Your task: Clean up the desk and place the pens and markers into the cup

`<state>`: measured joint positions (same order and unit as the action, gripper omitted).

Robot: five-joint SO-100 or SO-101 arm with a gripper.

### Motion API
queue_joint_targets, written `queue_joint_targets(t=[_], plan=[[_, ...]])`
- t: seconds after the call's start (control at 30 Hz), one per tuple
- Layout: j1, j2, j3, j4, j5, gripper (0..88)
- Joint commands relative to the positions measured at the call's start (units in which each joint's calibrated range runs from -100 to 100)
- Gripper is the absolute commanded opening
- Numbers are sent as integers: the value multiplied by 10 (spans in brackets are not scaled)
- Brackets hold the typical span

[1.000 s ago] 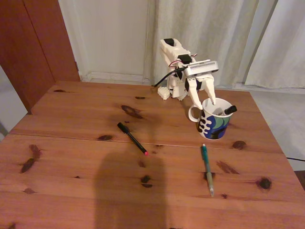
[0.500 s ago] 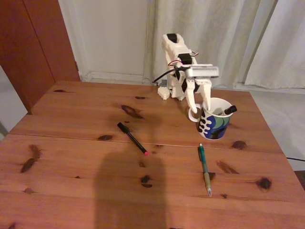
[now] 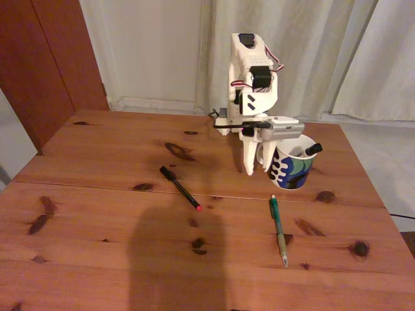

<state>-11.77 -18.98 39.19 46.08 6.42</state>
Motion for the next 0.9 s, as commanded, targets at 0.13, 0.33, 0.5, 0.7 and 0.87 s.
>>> queue_joint_targets(t=[0.13, 0.33, 0.5, 0.7, 0.87], plan=[[26, 93, -149, 23, 31, 183], [-5, 132, -194, 27, 17, 184], [-55, 141, -238, 21, -76, 177], [-85, 178, -275, 21, -115, 177], [-89, 236, -309, 22, -134, 177]])
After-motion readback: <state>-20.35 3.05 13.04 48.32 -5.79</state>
